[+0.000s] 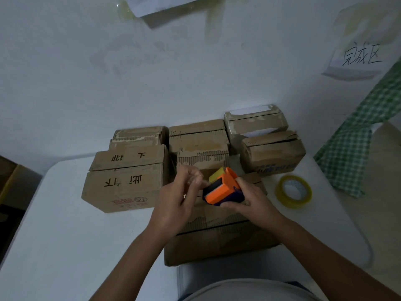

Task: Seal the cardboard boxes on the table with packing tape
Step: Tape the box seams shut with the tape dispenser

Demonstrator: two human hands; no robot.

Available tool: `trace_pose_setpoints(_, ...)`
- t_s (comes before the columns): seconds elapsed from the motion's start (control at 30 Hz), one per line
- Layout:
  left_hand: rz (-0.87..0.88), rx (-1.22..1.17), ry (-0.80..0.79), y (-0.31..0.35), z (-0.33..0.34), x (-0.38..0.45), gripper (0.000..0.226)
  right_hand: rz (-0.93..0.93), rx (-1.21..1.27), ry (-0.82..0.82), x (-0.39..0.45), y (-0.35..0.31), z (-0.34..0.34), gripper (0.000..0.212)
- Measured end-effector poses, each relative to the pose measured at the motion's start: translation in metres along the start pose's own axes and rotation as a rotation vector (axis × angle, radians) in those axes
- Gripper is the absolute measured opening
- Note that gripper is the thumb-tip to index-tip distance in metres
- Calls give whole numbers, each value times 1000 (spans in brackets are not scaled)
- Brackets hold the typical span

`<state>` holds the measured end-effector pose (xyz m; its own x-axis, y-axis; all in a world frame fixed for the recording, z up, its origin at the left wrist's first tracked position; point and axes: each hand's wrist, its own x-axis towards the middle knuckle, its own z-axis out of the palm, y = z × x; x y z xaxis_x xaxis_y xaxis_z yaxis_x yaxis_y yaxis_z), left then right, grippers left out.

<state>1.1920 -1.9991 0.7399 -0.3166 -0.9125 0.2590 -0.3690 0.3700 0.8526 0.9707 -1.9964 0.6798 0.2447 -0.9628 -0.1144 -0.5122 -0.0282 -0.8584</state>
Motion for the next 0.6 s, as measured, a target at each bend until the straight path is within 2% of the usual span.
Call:
trace_pose_setpoints(0.07, 14, 34, -15, 1, 2, 1, 9, -2, -43, -27, 0, -2, -3, 84)
trace_pose_setpoints(0.17, 11, 102, -20, 2, 4, 1, 13, 6, -171, -72, 3, -3, -6, 72)
trace_pose_setpoints(0.3, -73, -122, 98, 2, -5, -1, 9, 2, -291, -153, 5, 1, -19, 61)
trace_pose_setpoints(0.43, -406, -274, 273, -21, -19, -12, 13, 19, -382, -223, 8, -4, -30, 53)
trace_pose_setpoints(0.6, -771, -344, 600, -73, -28, -55, 19, 114, -479, -395, 18, -10, -29, 83)
